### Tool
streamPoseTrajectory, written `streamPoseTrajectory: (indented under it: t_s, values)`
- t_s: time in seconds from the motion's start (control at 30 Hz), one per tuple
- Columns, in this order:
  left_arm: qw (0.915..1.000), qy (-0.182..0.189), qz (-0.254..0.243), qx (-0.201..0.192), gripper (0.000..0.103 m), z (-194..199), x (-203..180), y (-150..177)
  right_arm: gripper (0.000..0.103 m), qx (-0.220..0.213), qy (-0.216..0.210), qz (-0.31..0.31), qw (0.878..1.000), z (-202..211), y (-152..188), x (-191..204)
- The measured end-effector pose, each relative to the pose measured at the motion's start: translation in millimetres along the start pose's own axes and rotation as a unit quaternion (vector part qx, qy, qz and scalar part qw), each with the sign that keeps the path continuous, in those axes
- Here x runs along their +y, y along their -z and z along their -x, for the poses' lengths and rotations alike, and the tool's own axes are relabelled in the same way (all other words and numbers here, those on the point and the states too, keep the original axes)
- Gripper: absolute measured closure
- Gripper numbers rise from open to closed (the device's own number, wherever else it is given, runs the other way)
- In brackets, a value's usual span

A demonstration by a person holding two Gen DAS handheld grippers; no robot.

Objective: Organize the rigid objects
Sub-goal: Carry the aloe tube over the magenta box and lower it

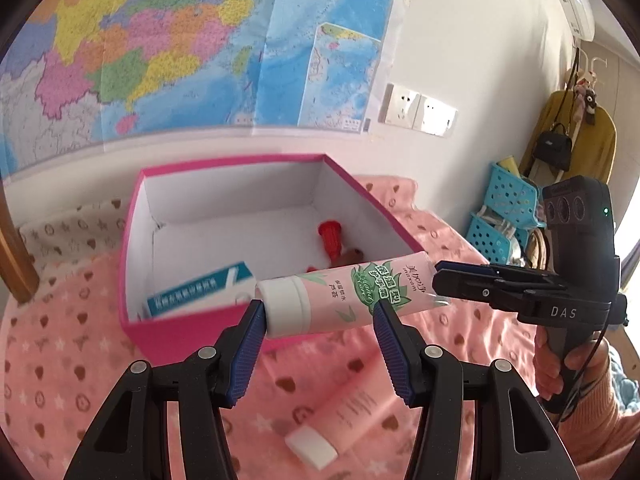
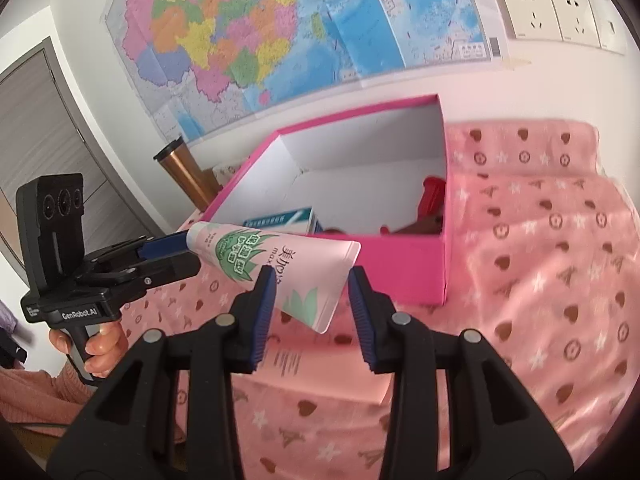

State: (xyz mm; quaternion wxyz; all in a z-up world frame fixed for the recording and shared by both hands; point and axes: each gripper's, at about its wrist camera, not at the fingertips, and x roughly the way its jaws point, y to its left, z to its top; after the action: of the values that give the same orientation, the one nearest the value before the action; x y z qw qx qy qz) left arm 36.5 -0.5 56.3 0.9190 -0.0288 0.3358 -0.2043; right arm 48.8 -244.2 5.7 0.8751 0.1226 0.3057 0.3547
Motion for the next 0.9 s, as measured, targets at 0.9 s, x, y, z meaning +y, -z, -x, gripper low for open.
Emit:
streamPoseTrajectory:
  t_s: [0.9]
  values:
    - [0.9990,0.000,0.021,0.040,0.048,-70,19,-26,0.063,0.006,0.038,-0.023,0.999,-38,-44,-43]
